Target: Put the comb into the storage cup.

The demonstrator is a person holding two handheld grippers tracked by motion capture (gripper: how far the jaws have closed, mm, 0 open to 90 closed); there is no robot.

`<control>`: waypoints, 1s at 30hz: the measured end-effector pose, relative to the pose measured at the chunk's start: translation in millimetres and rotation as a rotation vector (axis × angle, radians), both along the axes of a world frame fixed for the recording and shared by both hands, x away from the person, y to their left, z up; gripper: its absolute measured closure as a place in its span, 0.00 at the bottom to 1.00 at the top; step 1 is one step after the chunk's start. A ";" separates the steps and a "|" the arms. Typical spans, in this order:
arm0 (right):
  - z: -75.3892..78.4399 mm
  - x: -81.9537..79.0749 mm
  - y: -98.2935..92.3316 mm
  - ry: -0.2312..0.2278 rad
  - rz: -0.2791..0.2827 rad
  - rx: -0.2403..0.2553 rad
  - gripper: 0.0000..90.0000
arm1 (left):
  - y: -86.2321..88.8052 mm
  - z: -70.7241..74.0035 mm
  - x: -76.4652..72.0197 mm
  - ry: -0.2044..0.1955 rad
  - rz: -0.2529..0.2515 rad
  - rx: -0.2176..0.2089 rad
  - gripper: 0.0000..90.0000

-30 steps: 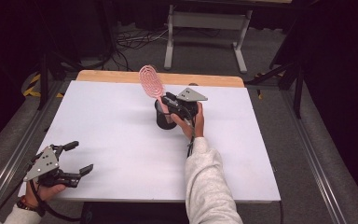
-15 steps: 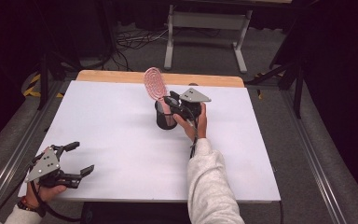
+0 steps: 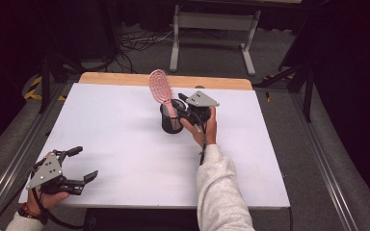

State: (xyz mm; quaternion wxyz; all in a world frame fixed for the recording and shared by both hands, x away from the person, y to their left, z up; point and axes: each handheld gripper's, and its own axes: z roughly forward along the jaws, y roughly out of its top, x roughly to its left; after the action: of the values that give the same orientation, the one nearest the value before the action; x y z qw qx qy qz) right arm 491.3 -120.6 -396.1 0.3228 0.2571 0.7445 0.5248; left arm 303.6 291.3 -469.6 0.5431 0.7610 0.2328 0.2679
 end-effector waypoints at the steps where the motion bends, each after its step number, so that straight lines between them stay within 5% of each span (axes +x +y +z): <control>1: 1.4 -1.0 -0.6 -0.003 0.004 -0.002 0.68 | -0.1 0.1 -0.1 0.001 0.000 0.002 0.09; 18: 8.7 -10.8 -4.2 -0.015 -0.006 -0.011 0.66 | 0.2 -0.6 -3.9 0.006 0.020 0.013 0.09; 30: 9.2 -14.7 -4.8 -0.011 -0.056 -0.006 0.49 | -0.1 -0.3 -4.3 -0.003 0.026 0.023 0.09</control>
State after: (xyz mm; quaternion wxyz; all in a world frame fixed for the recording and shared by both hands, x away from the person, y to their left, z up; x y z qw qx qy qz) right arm 476.6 -125.4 -386.9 0.3423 0.2739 0.7368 0.5146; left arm 299.3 291.2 -469.9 0.5313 0.7637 0.2388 0.2785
